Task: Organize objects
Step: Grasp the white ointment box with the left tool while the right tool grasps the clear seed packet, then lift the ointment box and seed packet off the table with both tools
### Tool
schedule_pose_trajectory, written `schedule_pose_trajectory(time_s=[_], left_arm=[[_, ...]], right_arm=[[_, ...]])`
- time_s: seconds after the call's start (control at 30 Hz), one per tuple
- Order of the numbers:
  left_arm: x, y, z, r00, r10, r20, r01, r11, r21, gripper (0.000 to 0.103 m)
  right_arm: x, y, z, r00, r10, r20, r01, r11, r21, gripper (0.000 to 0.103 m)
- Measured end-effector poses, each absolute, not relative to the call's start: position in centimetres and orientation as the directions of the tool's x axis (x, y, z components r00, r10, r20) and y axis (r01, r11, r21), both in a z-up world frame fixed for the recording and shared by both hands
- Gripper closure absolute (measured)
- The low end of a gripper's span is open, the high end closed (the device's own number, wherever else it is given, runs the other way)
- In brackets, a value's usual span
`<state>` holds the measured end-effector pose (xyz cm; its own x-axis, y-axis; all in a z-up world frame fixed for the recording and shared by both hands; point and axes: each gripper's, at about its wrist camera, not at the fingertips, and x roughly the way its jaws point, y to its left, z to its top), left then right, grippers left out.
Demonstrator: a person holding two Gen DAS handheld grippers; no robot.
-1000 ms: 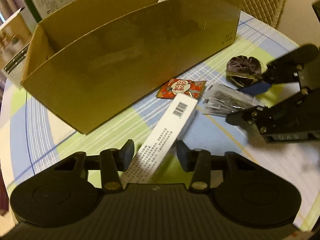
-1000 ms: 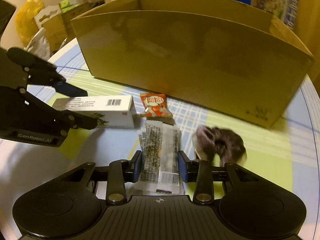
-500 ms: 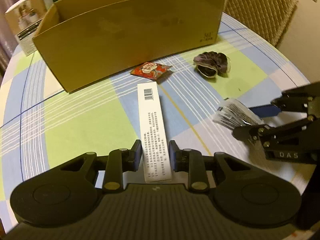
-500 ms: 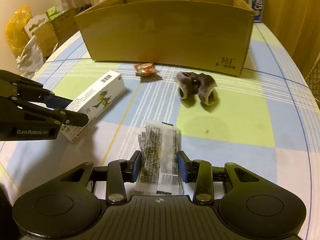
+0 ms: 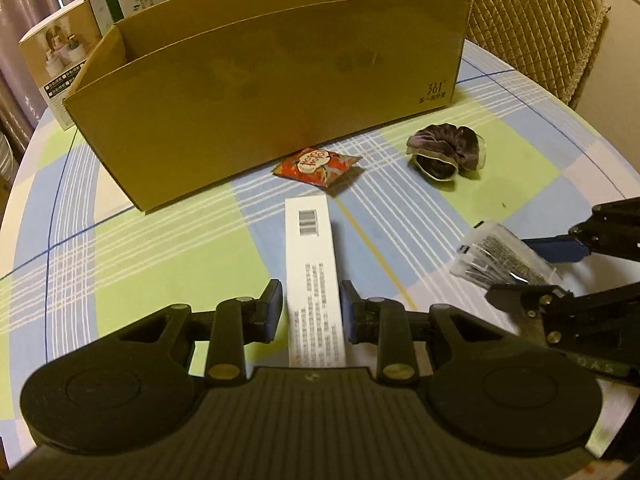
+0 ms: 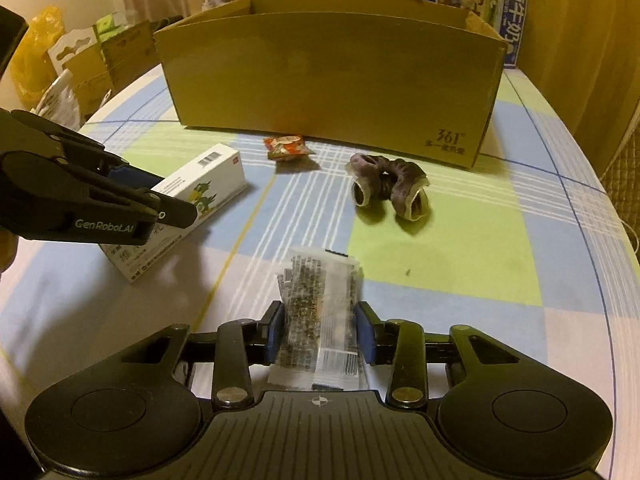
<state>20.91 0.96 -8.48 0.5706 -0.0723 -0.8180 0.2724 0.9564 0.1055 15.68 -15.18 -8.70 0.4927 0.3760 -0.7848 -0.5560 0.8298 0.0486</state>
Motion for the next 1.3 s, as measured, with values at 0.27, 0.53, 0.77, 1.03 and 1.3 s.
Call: schedule_pose_trajectory(time_s=[0.27, 0.53, 0.77, 1.03, 1.3], left_arm=[[21.5, 0.3, -8.9, 0.552, -0.074, -0.830, 0.289, 0.951, 0.107, 0.082], [19.7, 0.1, -8.2, 0.536, -0.094, -0.839, 0.261, 0.964, 0.059, 0.082], [17.9, -0.2, -6.3, 0.535, -0.096, -0.840, 0.200, 0.980, 0.015, 0.082], [15.4, 0.0, -4.1, 0.549, -0.089, -0.831, 0.103, 0.994, -0.039, 0.082], [13.3, -0.3, -2.2, 0.566, -0.088, -0.820, 0.077, 0.996, -0.054, 0.082]], right_arm=[[15.9, -15.5, -8.4, 0.496, 0.373, -0.784, -0.535, 0.842, 0.063, 0.069], [15.7, -16.5, -7.5, 0.497, 0.376, -0.782, -0.507, 0.857, 0.090, 0.069], [15.4, -17.4, -5.7, 0.512, 0.394, -0.764, -0.488, 0.865, 0.119, 0.069], [14.7, -18.3, -3.1, 0.532, 0.420, -0.735, -0.487, 0.862, 0.141, 0.069], [13.7, -19.0, -0.7, 0.553, 0.433, -0.712, -0.488, 0.861, 0.145, 0.069]])
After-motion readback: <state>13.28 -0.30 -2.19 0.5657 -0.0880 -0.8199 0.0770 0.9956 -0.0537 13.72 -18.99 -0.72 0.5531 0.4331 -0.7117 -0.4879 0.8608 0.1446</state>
